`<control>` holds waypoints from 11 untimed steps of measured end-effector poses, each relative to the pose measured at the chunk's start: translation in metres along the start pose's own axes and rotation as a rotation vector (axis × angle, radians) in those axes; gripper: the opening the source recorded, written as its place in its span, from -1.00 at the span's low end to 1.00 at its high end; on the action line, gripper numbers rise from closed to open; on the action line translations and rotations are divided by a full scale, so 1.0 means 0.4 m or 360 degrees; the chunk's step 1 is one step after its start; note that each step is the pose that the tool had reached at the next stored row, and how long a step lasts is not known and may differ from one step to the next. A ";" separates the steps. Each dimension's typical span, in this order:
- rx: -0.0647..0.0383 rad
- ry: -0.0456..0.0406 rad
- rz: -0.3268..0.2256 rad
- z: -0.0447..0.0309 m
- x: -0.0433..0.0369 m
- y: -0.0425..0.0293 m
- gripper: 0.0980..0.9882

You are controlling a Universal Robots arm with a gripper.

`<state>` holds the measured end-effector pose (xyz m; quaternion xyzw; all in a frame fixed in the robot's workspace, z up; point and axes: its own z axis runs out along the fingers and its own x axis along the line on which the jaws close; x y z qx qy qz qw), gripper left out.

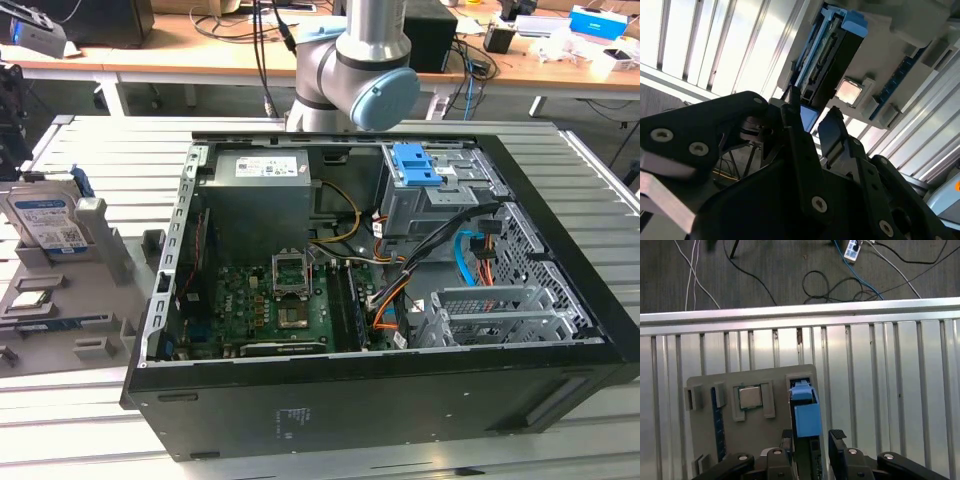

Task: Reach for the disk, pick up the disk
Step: 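Pick up the disk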

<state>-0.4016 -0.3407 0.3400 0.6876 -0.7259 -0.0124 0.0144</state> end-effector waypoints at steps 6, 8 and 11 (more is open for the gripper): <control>0.0001 0.0008 -0.0050 0.013 0.001 0.010 -0.28; 0.0001 0.0009 -0.0071 0.027 0.001 0.009 -0.28; 0.0001 0.0010 -0.0099 0.054 0.002 0.008 -0.28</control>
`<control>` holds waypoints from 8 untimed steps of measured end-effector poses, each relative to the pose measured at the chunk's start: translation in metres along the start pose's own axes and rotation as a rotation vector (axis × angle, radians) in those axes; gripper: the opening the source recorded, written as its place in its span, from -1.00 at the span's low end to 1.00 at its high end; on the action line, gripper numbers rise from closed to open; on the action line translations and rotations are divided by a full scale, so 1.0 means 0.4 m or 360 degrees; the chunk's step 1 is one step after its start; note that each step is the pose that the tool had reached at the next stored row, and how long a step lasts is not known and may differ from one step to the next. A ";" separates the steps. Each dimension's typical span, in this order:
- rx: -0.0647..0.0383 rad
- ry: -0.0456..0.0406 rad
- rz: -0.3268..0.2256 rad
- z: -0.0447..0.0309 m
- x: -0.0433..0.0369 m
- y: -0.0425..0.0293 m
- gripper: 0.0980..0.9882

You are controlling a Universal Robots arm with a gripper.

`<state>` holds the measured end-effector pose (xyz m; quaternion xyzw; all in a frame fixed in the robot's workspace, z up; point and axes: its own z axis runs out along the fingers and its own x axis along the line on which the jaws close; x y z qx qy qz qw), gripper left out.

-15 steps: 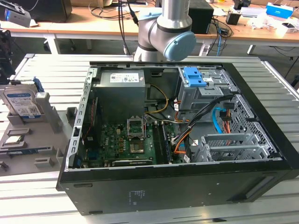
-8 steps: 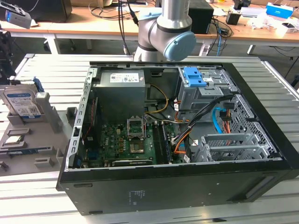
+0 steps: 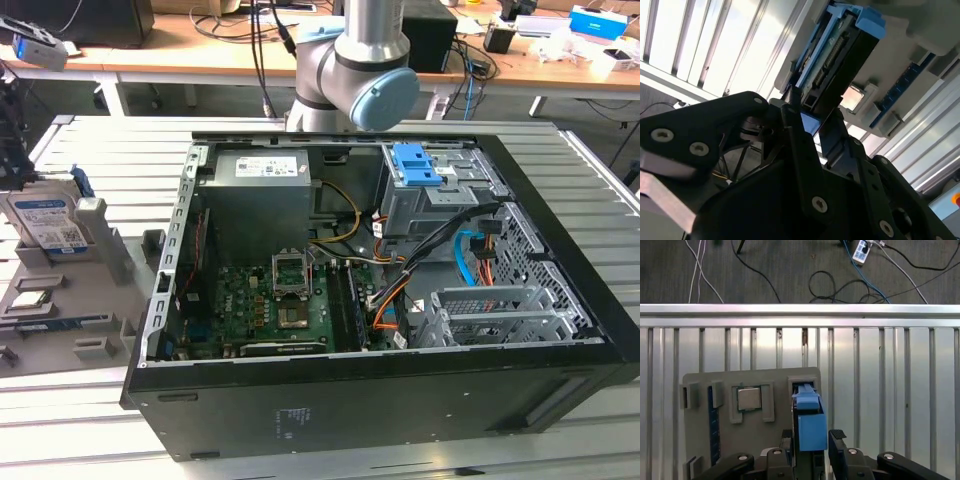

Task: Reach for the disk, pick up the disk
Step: 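Pick up the disk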

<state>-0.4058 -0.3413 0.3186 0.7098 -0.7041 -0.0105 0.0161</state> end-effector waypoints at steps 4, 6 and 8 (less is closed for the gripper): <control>0.0000 0.0001 -0.0022 0.028 0.001 -0.001 -0.28; 0.0000 0.0001 -0.0032 0.043 0.001 -0.002 -0.28; 0.0000 0.0001 -0.0038 0.057 0.001 -0.002 -0.28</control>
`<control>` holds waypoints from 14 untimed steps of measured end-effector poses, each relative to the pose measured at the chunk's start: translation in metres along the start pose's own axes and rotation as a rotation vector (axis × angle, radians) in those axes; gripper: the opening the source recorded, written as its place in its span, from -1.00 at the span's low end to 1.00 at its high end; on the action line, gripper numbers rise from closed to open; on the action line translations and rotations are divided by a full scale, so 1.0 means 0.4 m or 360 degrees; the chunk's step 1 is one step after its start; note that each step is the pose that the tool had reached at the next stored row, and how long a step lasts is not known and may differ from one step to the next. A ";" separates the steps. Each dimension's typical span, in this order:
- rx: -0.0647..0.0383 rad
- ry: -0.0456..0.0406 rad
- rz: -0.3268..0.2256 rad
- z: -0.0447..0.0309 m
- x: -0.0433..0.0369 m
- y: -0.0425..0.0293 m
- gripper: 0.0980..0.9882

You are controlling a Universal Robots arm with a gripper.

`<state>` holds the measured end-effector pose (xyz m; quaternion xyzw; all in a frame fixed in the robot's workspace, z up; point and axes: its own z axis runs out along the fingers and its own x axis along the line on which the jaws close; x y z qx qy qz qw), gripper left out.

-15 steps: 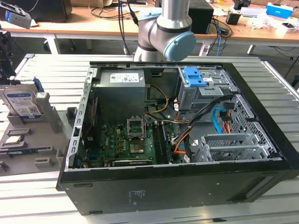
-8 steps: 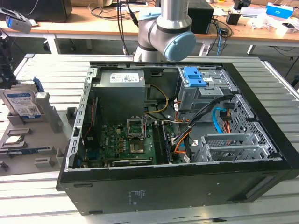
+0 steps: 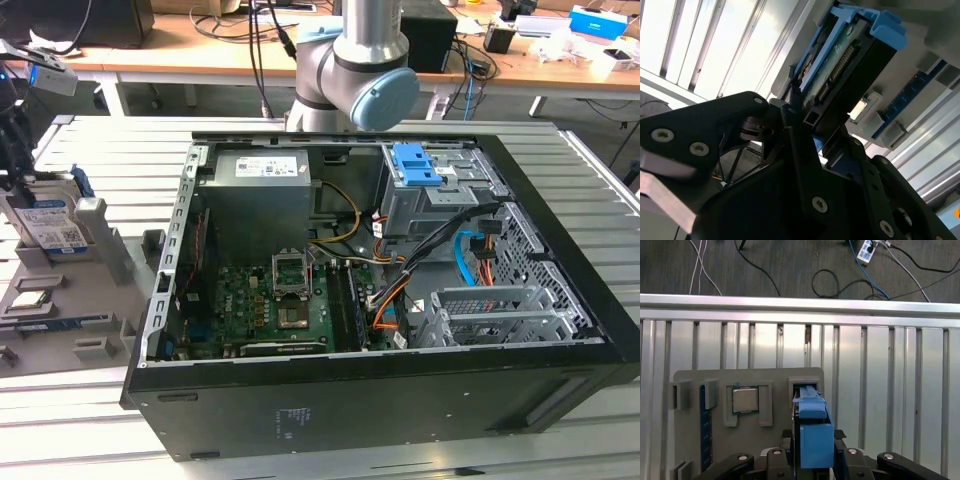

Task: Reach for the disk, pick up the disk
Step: 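Pick up the disk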

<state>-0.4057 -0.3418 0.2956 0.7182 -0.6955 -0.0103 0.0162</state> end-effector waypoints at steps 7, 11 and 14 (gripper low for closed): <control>0.0000 0.0000 0.0000 0.001 0.000 0.000 -0.28; 0.0000 0.0000 0.0000 0.002 0.000 0.000 -0.40; 0.0000 0.0000 0.0000 0.002 0.000 0.000 -0.40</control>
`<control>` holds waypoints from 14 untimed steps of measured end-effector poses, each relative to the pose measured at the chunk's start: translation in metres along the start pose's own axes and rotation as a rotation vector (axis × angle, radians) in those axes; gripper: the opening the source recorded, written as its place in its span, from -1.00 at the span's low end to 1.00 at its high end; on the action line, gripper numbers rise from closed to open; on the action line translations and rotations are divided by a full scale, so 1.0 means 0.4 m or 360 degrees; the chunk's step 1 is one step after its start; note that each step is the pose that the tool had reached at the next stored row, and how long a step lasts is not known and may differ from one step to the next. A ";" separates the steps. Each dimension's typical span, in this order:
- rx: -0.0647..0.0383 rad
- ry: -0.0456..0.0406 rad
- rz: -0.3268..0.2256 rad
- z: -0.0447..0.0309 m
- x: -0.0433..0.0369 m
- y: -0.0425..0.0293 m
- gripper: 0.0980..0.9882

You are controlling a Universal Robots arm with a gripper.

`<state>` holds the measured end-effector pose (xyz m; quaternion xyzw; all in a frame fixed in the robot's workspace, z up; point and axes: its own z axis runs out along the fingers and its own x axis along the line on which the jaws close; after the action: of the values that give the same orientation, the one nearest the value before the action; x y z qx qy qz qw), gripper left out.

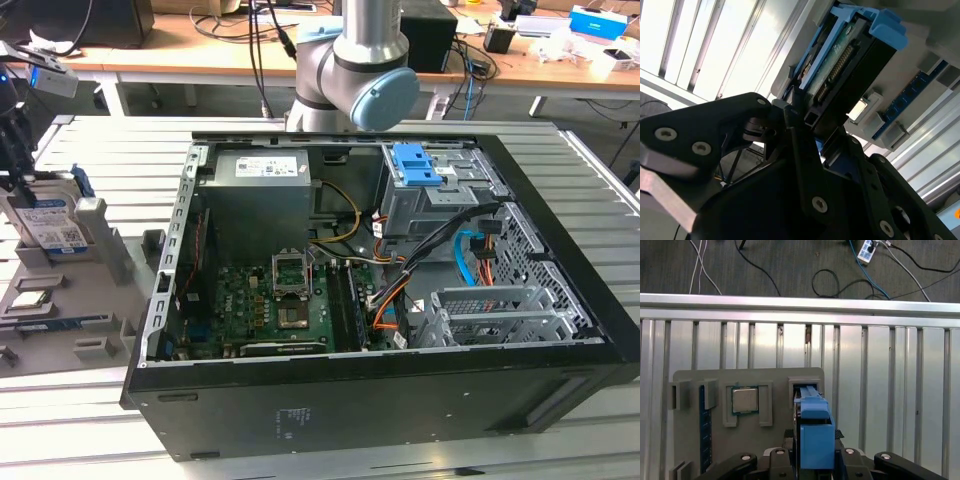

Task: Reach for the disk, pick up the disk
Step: 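Pick up the disk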

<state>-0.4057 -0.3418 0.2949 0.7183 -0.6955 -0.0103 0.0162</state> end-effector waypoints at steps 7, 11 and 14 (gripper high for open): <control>0.0000 0.0000 0.0000 0.001 0.000 0.000 -0.40; 0.0000 0.0000 0.0000 -0.007 0.000 0.000 -0.40; 0.0000 0.0000 0.0000 -0.035 0.000 0.000 -0.40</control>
<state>-0.4053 -0.3417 0.3089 0.7183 -0.6955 -0.0103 0.0162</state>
